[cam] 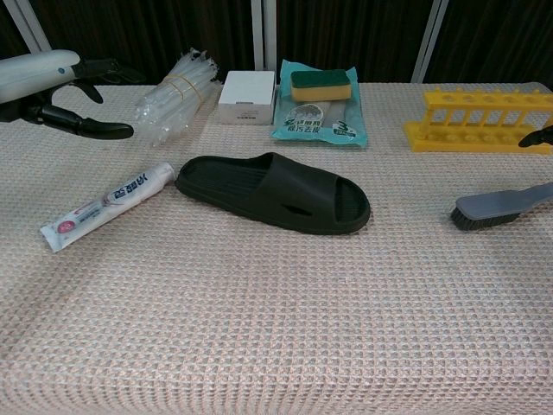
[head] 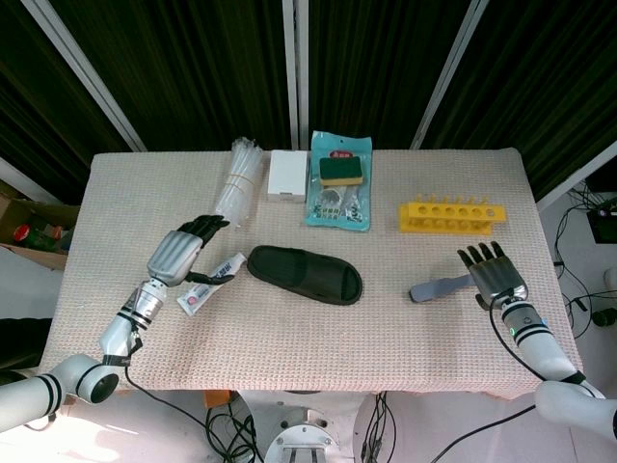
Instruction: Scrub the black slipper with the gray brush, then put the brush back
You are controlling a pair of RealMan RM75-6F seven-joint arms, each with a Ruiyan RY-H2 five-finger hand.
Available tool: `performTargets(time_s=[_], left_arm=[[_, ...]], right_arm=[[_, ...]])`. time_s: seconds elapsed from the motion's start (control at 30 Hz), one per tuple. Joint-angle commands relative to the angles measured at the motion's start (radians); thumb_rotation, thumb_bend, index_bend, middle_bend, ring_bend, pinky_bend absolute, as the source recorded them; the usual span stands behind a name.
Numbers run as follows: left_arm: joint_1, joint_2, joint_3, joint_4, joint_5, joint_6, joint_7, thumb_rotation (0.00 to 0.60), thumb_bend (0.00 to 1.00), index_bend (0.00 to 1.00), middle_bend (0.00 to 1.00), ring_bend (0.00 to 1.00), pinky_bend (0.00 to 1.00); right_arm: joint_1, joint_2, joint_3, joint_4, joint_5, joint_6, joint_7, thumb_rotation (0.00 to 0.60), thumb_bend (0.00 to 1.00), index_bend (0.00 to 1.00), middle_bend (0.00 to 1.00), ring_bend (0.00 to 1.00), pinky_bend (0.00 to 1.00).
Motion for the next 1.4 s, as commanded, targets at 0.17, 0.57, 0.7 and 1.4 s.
performTargets(time_s=[0.17,0.57,0.7,1.4], left_arm=[[-0.005,-0.003,0.000,0.005,0.001,-0.005,0.006,0.208,0.03,0.13,0.10,0.09,0.24],[-0.012,-0.021,-0.001,0.028,-0.010,-0.022,-0.001,0.208,0.03,0.13,0.10,0.09,0.24],[-0.014,-0.024,-0.002,0.036,-0.006,-0.022,-0.011,0.212,0.03,0.13,0.10,0.09,0.24],[-0.019,-0.059,0.011,0.086,0.028,-0.017,-0.071,0.251,0.03,0.13,0.10,0.09,0.24]], right_arm=[[0.024,-0.082,-0.002,0.146,-0.070,-0.116,0.210,0.600,0.33,0.00,0.11,0.00,0.00],[0.045,-0.135,-0.043,0.225,-0.102,-0.036,0.165,0.600,0.33,0.08,0.18,0.01,0.00],[0.042,-0.157,-0.046,0.243,-0.112,0.002,0.158,0.600,0.33,0.08,0.18,0.01,0.00],[0.022,-0.256,-0.071,0.366,-0.181,0.072,0.173,0.600,0.34,0.09,0.17,0.01,0.00]])
